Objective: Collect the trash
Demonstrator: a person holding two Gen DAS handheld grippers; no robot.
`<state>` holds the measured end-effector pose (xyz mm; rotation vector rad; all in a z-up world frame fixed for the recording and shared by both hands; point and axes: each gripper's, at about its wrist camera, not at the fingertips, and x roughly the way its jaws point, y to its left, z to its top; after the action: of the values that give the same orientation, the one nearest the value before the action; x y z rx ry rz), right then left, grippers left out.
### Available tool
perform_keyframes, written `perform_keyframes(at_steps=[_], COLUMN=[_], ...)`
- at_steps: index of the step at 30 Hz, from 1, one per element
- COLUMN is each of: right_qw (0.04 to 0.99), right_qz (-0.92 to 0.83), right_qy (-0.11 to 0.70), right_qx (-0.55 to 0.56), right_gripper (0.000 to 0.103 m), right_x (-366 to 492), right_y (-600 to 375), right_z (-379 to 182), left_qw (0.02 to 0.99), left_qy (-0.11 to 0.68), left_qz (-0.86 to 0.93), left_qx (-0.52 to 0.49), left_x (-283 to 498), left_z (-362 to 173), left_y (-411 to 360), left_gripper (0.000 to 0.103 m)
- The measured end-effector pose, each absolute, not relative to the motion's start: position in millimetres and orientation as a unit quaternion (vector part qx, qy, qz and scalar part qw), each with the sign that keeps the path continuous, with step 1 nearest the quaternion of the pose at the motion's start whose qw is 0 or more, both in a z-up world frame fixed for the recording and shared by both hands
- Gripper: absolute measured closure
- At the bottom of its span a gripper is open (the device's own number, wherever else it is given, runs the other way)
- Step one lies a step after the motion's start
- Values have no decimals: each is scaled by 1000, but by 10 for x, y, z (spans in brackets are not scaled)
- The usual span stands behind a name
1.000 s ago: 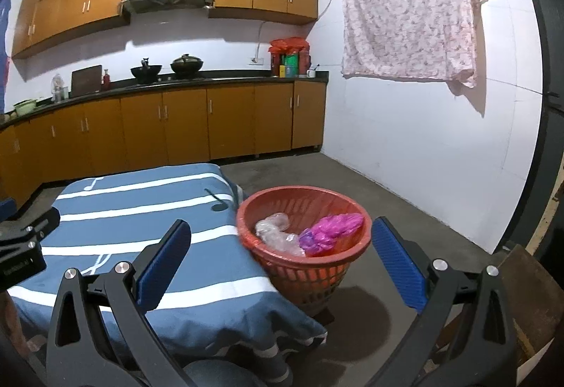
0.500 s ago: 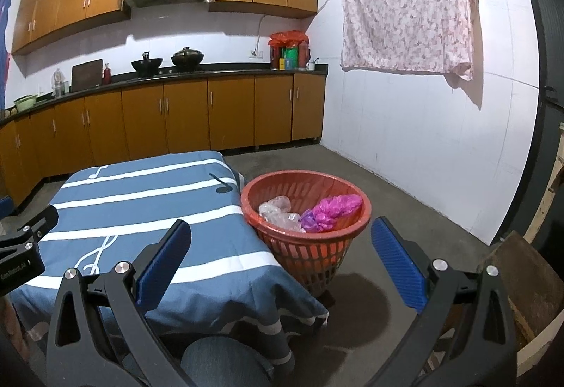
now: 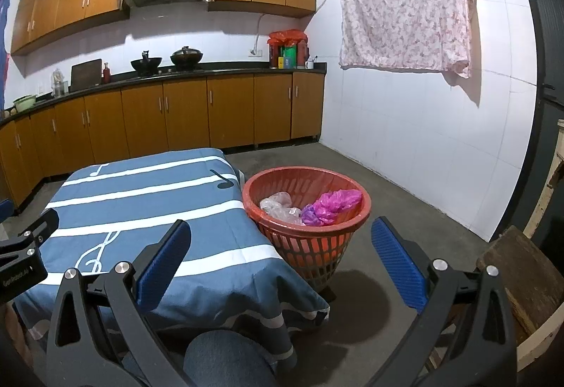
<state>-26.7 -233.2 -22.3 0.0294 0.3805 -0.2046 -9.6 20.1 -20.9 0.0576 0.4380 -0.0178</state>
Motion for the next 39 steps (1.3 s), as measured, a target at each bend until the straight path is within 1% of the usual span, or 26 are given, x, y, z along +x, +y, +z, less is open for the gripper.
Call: perform_keyframes(at_steps=[39], right_qw=[974], right_qz=[-106], right_qy=[199], right_qx=[22], right_gripper=[2], right_x=[-285], right_y=[-2373], right_z=[-282], left_qw=[975], left_qy=[221], left_qz=[-9], left_qx=[26], left_x=[-128], left_z=[-259], left_y=[181], left_gripper=[4])
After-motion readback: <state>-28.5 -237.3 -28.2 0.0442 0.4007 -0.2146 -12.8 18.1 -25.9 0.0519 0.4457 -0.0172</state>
